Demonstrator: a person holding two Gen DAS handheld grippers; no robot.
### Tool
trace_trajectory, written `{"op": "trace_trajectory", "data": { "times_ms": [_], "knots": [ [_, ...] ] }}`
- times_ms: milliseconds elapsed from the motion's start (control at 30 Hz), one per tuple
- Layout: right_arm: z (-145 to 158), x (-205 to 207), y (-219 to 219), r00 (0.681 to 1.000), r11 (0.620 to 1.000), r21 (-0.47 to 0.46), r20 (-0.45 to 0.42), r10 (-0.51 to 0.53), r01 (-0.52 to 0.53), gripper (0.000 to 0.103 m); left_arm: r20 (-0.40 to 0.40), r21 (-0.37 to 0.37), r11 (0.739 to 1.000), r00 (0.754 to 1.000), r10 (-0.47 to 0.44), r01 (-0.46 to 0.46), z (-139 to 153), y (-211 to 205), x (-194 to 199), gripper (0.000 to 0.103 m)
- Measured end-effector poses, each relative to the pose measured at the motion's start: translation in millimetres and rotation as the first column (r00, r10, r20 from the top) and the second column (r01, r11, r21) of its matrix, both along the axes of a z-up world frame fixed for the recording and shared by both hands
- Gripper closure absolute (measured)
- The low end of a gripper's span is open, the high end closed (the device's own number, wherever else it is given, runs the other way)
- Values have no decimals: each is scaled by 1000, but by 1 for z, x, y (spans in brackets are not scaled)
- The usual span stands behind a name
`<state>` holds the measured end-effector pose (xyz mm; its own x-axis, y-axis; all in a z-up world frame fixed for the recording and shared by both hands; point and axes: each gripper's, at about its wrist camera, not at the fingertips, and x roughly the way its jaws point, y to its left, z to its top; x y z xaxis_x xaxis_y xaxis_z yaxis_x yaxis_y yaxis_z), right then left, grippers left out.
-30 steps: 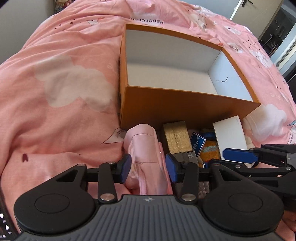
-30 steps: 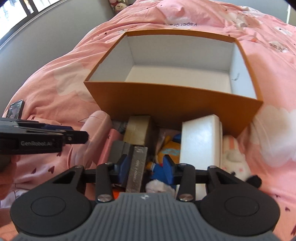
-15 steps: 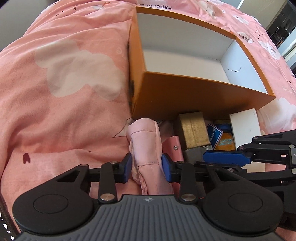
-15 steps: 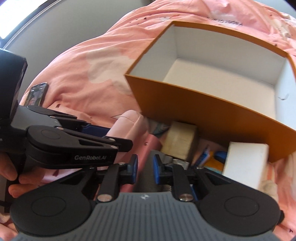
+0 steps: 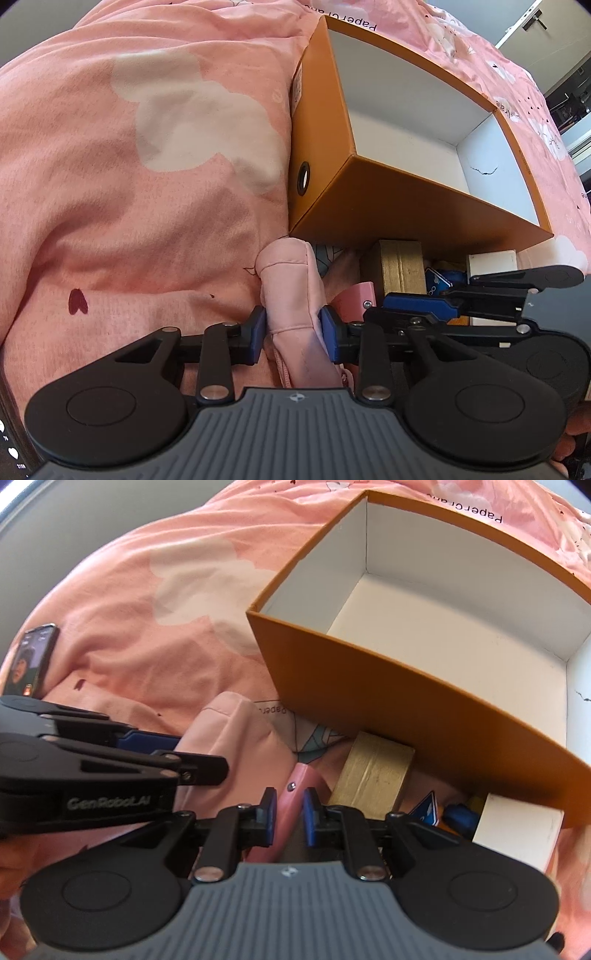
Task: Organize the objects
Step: 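Grasp the pink pouch with the left tool while the right tool grasps the pink wallet, then lift both items over the box rim and lower them inside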
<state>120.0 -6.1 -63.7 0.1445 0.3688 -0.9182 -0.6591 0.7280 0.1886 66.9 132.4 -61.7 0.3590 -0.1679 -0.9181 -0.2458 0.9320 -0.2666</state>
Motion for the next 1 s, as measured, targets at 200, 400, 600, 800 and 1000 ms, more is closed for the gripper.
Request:
{"op": "trace_trajectory", "data": {
  "times_ms": [200, 400, 600, 800, 1000],
  "knots": [
    [-9, 14, 12, 999, 997, -74, -29, 31, -33, 71, 6, -28, 1000, 1000, -1, 1, 0, 6, -2, 67],
    [-20, 29, 12, 992, 999, -51, -127, 5, -11, 73, 18, -3, 999, 999, -45, 45, -1, -1, -3, 67],
    [-20, 33, -2, 981, 998, 4, -184, -58, 59, 79, 22, 15, 995, 995, -97, 97, -3, -13, 0, 61],
    [4, 23, -22, 985, 991, 101, -156, -74, 90, 83, 64, 50, 994, 992, -105, 102, 8, -21, -2, 69],
    [35, 15, -38, 991, 974, 196, -97, -92, 110, 84, 171, 157, 979, 973, -157, 131, 39, -35, -13, 72]
  ]
}}
